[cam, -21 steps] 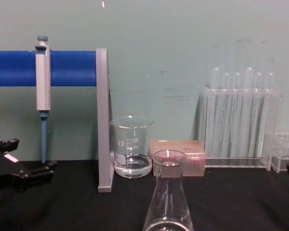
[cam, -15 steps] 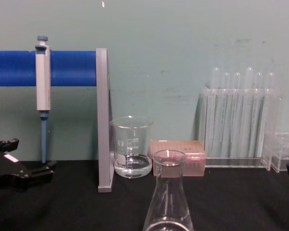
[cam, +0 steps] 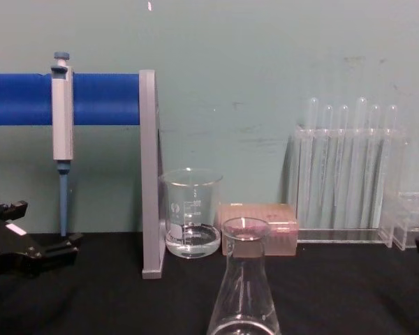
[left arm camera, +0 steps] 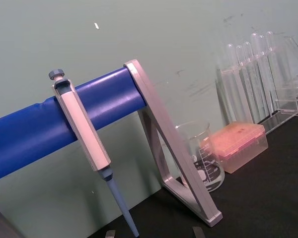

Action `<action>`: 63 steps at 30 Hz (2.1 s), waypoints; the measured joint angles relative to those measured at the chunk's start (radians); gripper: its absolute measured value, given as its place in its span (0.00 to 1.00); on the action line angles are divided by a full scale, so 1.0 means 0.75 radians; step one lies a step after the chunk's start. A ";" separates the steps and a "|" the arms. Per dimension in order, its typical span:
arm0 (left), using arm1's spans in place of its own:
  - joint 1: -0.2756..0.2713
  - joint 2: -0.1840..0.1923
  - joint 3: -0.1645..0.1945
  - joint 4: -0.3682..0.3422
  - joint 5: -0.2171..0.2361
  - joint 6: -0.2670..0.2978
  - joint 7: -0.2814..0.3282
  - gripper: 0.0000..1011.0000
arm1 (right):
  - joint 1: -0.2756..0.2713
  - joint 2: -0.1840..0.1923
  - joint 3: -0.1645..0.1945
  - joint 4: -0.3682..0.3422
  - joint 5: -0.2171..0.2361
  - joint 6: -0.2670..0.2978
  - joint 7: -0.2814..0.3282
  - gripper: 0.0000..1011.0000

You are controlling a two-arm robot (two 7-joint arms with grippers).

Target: Grasp the erlenmeyer flask with one hand, shake it three times, then place it back.

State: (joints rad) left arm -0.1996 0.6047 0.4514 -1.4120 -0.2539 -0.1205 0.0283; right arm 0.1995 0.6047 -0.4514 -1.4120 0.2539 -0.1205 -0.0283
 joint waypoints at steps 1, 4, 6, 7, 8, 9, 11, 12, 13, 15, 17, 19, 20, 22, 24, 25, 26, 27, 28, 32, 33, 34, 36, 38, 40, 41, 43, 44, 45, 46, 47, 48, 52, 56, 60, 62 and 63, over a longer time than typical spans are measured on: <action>0.000 0.000 0.000 0.000 0.000 0.000 0.000 0.99 | 0.000 0.000 0.000 0.000 0.000 0.000 0.000 0.99; 0.000 0.000 0.000 0.000 0.000 0.000 0.000 0.99 | 0.000 0.000 0.000 0.000 0.000 0.000 0.000 0.99; 0.000 0.000 0.000 0.000 0.000 0.000 0.000 0.99 | 0.000 0.000 0.001 0.000 0.000 0.000 0.000 0.99; 0.000 0.000 0.000 0.000 0.000 0.000 0.000 0.99 | -0.001 0.000 0.004 0.000 -0.001 0.000 0.002 0.99; 0.000 0.000 0.000 0.000 0.000 0.000 0.000 0.99 | -0.002 0.000 0.009 0.001 -0.001 -0.002 0.004 0.99; 0.000 0.000 0.000 0.000 0.000 0.000 0.000 0.99 | -0.005 0.000 0.019 0.001 0.001 -0.007 0.013 0.99; 0.000 0.000 0.000 0.000 0.000 0.000 0.000 0.99 | -0.014 0.003 0.037 0.000 0.017 -0.018 0.038 0.99; 0.000 0.000 0.000 0.000 0.000 0.000 0.000 0.99 | -0.014 0.003 0.037 0.000 0.017 -0.018 0.038 0.99; 0.000 0.000 0.000 0.000 0.000 0.000 0.000 0.99 | -0.021 0.006 0.048 -0.004 0.034 -0.026 0.059 0.99; 0.000 0.000 0.000 0.000 0.000 0.000 0.000 0.99 | -0.029 0.011 0.061 -0.010 0.058 -0.031 0.089 0.99; 0.000 0.000 0.000 0.000 0.000 0.000 0.000 0.99 | -0.045 0.022 0.084 -0.023 0.106 -0.034 0.143 0.99; 0.000 0.000 0.000 0.000 0.000 0.000 0.000 0.99 | -0.063 0.032 0.106 -0.038 0.159 -0.034 0.195 0.99; 0.000 0.000 0.000 0.000 0.000 0.000 0.000 0.99 | -0.071 0.036 0.114 -0.045 0.178 -0.033 0.212 0.99; 0.000 0.000 0.000 0.000 0.000 0.000 0.000 0.99 | -0.095 0.050 0.141 -0.067 0.227 -0.028 0.259 0.99; 0.000 0.000 0.000 0.000 0.000 0.000 0.000 0.99 | -0.119 0.064 0.162 -0.093 0.264 -0.020 0.295 0.99; 0.000 0.000 0.000 0.000 0.000 0.000 0.000 0.99 | -0.119 0.064 0.162 -0.093 0.264 -0.020 0.295 0.99; 0.000 0.000 0.000 0.000 0.000 0.000 0.000 0.99 | -0.128 0.070 0.169 -0.104 0.276 -0.016 0.306 0.99; 0.000 0.000 0.000 0.000 0.000 0.000 0.000 0.99 | -0.148 0.081 0.184 -0.127 0.298 -0.010 0.330 0.99; 0.000 0.000 0.000 0.000 0.000 0.000 0.000 0.99 | -0.165 0.091 0.195 -0.146 0.312 -0.005 0.348 0.99; 0.000 0.000 0.000 0.000 0.000 0.000 0.000 0.99 | -0.207 0.111 0.217 -0.199 0.344 0.007 0.392 0.99; 0.000 0.000 0.000 0.000 0.000 0.000 0.000 0.99 | -0.215 0.115 0.221 -0.208 0.350 0.010 0.400 0.99; 0.000 0.000 0.000 0.000 0.000 0.000 0.000 0.99 | -0.230 0.121 0.228 -0.228 0.361 0.015 0.418 0.99; 0.000 0.000 0.000 0.000 0.000 0.000 0.000 0.99 | -0.244 0.126 0.233 -0.246 0.370 0.021 0.436 0.99; 0.000 0.000 0.000 0.000 0.000 0.000 0.000 0.99 | -0.257 0.129 0.237 -0.263 0.377 0.026 0.453 0.99; 0.000 0.000 0.000 0.000 0.000 0.000 0.000 0.99 | -0.269 0.129 0.238 -0.280 0.385 0.031 0.475 0.99; 0.000 0.000 0.000 0.000 0.000 0.000 0.000 0.99 | -0.273 0.126 0.238 -0.288 0.388 0.033 0.491 0.99; 0.000 0.000 0.000 0.000 0.000 0.000 0.000 0.99 | -0.274 0.121 0.238 -0.294 0.390 0.035 0.507 0.99; 0.000 0.000 0.000 0.000 0.000 0.000 0.000 0.99 | -0.274 0.119 0.237 -0.296 0.391 0.036 0.515 0.99; 0.000 0.000 0.000 0.000 0.000 0.000 0.000 0.99 | -0.272 0.113 0.233 -0.297 0.392 0.036 0.530 0.99; 0.000 0.000 0.000 0.000 0.000 0.000 0.000 0.99 | -0.270 0.109 0.230 -0.297 0.392 0.036 0.539 0.99; 0.000 0.000 0.000 0.000 0.000 0.000 0.000 0.99 | -0.267 0.104 0.227 -0.297 0.392 0.037 0.549 0.99; 0.000 0.000 0.000 0.000 0.000 0.000 0.000 0.99 | -0.264 0.100 0.224 -0.297 0.392 0.037 0.557 0.99; 0.000 0.000 0.000 0.000 0.000 0.000 0.000 0.99 | -0.236 0.077 0.203 -0.283 0.391 0.039 0.616 0.99; 0.000 0.000 0.000 0.000 0.000 0.000 0.000 0.99 | -0.204 0.057 0.180 -0.262 0.384 0.040 0.673 0.99; 0.000 0.000 0.000 0.000 0.000 0.000 0.000 0.99 | -0.166 0.034 0.154 -0.236 0.375 0.041 0.748 0.99; 0.000 0.000 0.000 0.000 0.000 0.000 0.000 0.99 | -0.154 0.027 0.146 -0.229 0.372 0.042 0.770 0.99; 0.000 0.000 0.000 0.000 0.000 0.000 0.000 0.99 | -0.148 0.023 0.141 -0.224 0.371 0.042 0.781 0.99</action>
State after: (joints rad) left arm -0.1995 0.6047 0.4514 -1.4120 -0.2539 -0.1205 0.0283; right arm 0.0882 0.6219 -0.3456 -1.5802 0.5319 -0.0888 0.5575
